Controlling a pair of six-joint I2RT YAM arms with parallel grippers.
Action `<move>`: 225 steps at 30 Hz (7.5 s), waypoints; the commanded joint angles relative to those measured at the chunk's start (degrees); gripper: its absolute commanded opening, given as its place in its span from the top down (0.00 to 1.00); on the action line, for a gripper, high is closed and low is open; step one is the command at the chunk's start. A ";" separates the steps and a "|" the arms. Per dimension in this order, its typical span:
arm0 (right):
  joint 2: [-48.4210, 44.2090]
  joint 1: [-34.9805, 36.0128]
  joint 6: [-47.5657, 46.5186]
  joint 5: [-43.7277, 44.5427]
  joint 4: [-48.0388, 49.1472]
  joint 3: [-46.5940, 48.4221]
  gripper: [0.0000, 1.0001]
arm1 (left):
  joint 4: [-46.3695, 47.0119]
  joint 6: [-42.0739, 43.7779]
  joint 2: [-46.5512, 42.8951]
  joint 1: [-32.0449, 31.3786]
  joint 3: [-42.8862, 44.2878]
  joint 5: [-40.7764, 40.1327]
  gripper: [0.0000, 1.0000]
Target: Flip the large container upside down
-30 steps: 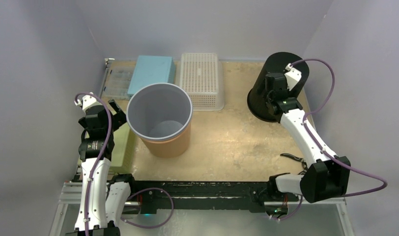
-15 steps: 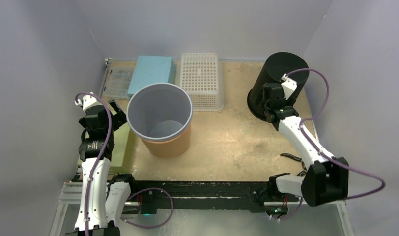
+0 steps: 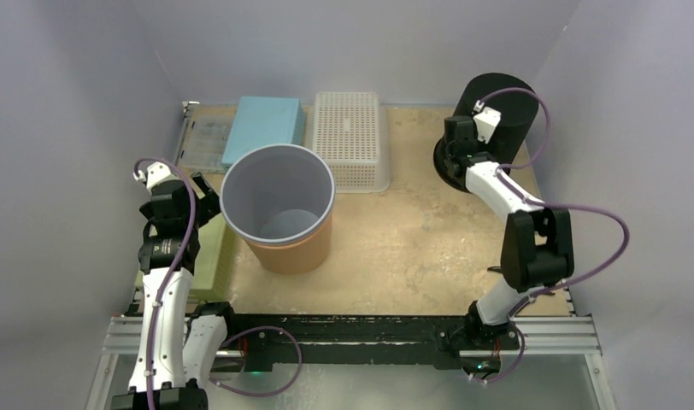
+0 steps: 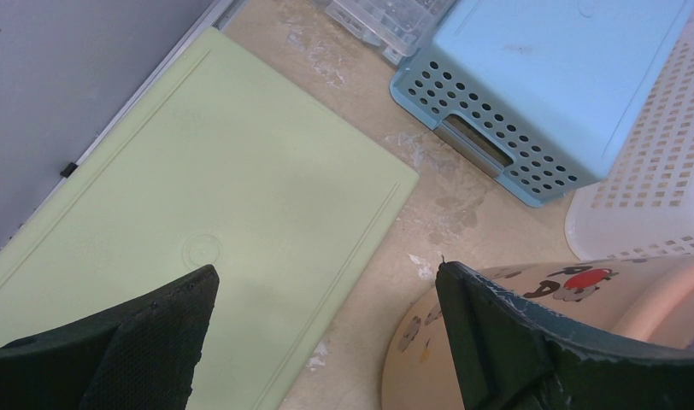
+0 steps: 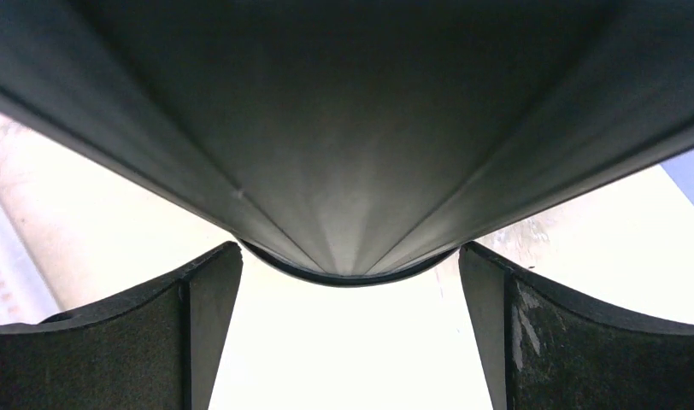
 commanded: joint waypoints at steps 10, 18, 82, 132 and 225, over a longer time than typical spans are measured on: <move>13.99 -8.67 -5.98 -0.19 8.40 10.89 0.01 | 2.98 1.69 -0.05 0.24 0.19 1.54 0.02; 17.05 -9.62 -9.01 -7.84 15.33 12.51 0.02 | 3.45 2.05 -1.17 0.25 0.03 2.18 0.02; -29.17 21.17 7.27 -66.75 7.35 -9.03 0.07 | 4.06 2.17 -5.04 0.23 -0.17 3.81 0.02; -19.91 35.51 7.81 -23.92 -20.43 12.98 1.00 | 5.11 3.28 -5.51 0.23 -0.60 7.77 0.03; -9.70 32.29 -3.49 -21.66 -27.07 21.54 0.79 | 25.80 -33.02 -21.20 0.23 -22.01 58.05 0.09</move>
